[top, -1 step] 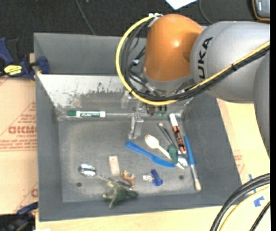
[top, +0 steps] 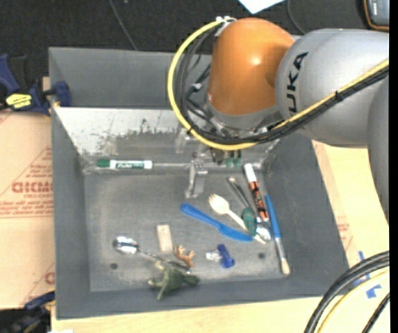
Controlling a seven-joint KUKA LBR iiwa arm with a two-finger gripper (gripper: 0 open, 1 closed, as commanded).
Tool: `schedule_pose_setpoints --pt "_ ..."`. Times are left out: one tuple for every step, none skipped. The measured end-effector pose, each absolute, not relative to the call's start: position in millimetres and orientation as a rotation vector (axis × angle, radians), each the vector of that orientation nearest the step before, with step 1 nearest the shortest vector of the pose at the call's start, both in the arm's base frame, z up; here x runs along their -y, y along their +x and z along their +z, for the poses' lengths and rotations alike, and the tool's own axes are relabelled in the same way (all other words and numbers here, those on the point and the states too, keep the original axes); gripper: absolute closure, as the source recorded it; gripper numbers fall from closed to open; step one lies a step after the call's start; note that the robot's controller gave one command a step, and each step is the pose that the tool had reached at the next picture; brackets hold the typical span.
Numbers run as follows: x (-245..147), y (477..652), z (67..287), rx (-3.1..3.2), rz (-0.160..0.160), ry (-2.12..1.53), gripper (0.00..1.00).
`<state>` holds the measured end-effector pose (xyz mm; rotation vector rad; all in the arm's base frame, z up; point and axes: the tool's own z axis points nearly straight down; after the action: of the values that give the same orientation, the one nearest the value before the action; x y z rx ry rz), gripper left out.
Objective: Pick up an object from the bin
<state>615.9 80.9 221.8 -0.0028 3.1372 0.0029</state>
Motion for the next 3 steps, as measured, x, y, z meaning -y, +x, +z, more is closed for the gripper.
schedule_pose_setpoints --pt "-2.7 563.0 117.4 -3.035 0.004 0.783 0.0" --pt "36.7 581.3 129.8 -3.103 0.001 0.446 0.0" --pt "20.7 554.9 112.6 -3.045 0.002 0.76 0.0"
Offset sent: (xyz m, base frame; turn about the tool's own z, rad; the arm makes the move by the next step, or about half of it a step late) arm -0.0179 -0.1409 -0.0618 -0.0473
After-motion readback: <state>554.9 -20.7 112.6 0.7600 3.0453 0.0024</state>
